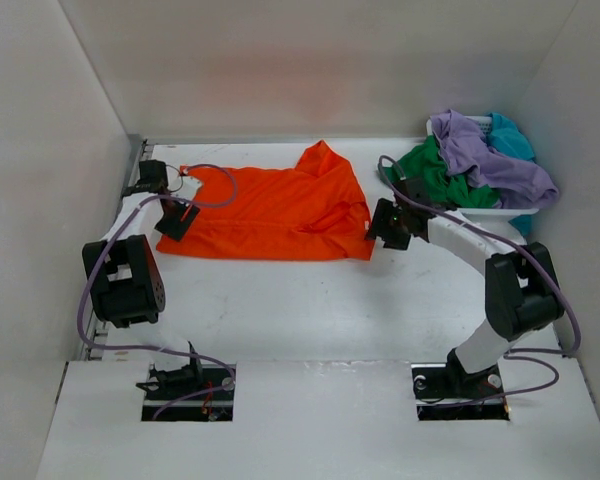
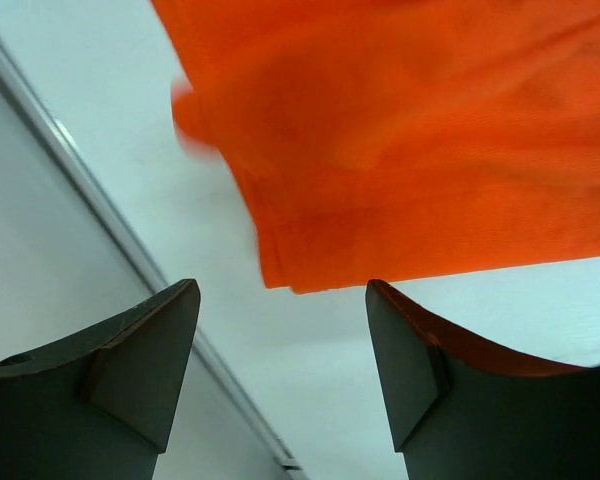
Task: Fold and stack the t-shirts
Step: Flatten out the tshirt
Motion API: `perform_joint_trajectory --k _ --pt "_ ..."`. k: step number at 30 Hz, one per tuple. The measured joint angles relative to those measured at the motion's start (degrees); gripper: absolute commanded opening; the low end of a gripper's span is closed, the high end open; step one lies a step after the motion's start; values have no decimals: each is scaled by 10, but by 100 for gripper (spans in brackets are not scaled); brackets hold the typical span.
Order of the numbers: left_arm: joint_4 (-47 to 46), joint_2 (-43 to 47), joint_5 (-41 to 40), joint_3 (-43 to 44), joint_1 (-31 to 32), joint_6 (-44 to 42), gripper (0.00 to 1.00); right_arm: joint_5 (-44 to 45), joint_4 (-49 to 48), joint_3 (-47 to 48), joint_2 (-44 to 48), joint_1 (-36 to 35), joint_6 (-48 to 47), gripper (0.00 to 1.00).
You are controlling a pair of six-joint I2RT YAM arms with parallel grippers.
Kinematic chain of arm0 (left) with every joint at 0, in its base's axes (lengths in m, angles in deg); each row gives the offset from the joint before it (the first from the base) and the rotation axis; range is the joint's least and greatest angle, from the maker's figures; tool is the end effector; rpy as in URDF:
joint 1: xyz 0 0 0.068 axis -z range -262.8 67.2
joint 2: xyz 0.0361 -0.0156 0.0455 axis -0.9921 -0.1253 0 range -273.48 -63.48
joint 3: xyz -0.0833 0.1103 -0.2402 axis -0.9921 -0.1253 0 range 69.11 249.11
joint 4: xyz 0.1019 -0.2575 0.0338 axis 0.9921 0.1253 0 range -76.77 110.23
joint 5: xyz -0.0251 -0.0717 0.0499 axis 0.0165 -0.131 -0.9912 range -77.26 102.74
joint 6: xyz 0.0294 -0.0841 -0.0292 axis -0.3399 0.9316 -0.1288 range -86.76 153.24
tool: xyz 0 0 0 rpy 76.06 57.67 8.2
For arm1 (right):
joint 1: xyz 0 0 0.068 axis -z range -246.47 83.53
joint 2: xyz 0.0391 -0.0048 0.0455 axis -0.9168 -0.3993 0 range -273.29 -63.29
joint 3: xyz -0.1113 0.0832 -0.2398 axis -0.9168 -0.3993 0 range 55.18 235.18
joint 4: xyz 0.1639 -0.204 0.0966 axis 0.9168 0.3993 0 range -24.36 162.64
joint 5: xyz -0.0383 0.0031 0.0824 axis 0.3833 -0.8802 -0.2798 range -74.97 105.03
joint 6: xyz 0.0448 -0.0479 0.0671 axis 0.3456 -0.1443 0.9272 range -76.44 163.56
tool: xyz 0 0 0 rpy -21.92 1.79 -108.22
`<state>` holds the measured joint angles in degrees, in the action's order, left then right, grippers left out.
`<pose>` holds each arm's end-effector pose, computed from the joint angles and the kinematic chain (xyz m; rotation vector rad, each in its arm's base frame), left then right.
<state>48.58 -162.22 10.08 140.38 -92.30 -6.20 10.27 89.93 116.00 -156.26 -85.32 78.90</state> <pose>0.3887 0.0690 0.1694 0.6855 2.6219 0.3285 0.3541 0.1284 0.1602 0.3431 2.5975 0.4565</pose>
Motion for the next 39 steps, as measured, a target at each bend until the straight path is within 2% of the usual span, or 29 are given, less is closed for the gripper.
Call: perform_joint_trajectory --k 7,12,17,18,19,20,21,22,23,24,25,27,29,34,39 --pt "30 -3 48 16 -43 70 67 -19 -26 0 -30 -31 20 64" --pt "46 -39 59 20 -60 99 67 -23 -27 -2 -63 -38 28 59" --pt "62 -63 81 20 -66 122 67 -24 -29 -8 -68 -40 34 41" --pt "67 -66 89 20 -65 126 65 -24 -30 -8 -70 -40 33 34" --pt "71 -70 95 20 -64 128 62 -24 -31 -8 -71 -40 35 28" --pt "73 -76 98 21 -62 130 60 -25 -33 -8 -73 -40 37 25" --pt "75 -87 101 21 -58 131 49 -26 -35 -8 -75 -40 35 17" --pt "75 -94 102 21 -56 131 43 -27 -38 -9 -78 -40 37 14" --pt "75 -103 94 23 -52 128 30 -29 -41 -9 -81 -41 38 7" --pt "78 -108 89 30 -49 130 24 -30 -42 -9 -83 -41 39 4" --pt "78 -110 89 33 -49 135 14 -32 -44 -9 -85 -41 39 0" --pt "76 -114 89 39 -49 134 3 -37 -53 -15 -84 -41 42 0" --pt "75 -114 89 39 -52 135 0 -43 -57 -21 -84 -41 45 0" --pt "77 -111 90 37 -62 126 0 -53 -75 -61 -57 -41 51 0" --pt "105 -66 70 -14 -65 99 1 -53 -55 -135 24 -53 64 0"
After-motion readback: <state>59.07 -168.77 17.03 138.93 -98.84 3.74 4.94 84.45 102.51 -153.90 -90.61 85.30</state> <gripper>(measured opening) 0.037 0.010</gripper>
